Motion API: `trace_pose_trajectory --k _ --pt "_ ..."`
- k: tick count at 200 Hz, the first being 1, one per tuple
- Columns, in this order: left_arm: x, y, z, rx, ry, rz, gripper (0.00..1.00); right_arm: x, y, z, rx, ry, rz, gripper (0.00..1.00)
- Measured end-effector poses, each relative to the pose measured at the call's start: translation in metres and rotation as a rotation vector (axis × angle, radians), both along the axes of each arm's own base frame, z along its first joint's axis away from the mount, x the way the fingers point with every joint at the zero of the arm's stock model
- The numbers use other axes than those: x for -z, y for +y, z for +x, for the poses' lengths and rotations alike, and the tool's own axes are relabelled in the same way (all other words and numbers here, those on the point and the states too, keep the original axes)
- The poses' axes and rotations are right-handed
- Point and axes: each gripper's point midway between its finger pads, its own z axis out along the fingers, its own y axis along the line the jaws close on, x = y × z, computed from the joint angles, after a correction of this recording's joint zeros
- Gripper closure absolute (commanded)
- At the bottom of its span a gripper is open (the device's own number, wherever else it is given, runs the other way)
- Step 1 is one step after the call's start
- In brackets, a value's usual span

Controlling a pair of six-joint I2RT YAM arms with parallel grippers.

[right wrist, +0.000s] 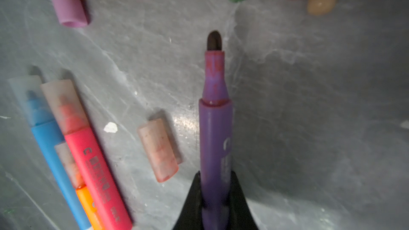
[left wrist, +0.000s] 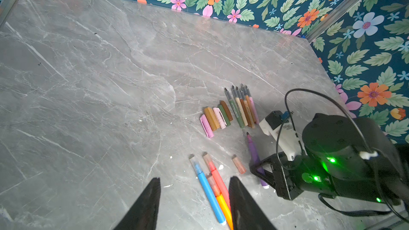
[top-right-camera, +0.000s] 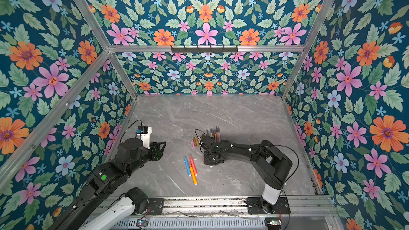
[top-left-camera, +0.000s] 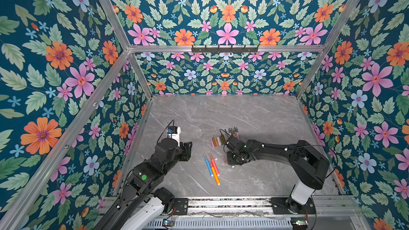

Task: Open the pen caps
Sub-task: 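Draw the left arm back while the right gripper holds the uncapped highlighter, then lower the uncapped purple highlighter onto the table and open the right gripper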

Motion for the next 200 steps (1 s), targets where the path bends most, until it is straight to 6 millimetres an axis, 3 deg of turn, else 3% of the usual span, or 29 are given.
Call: trace_pose_trajectory --k 39,79,158,200 --pt "0.0 0.0 0.0 0.003 -0.004 0.003 0.47 0.0 -0.002 0.0 0.032 0.001 0.001 1.0" --pt "0.002 -0.001 0.0 0.01 0.003 0.009 0.47 0.0 -0.001 0.001 0.036 0.004 -0.001 0.87" --pt "0.005 -0.003 0.001 0.015 0.015 0.014 0.47 0.0 -0.01 0.001 0.052 -0.007 -0.033 0.7" --pt "0.006 -0.003 0.001 0.015 0.017 0.015 0.47 0.0 -0.011 0.001 0.054 -0.01 -0.036 0.69"
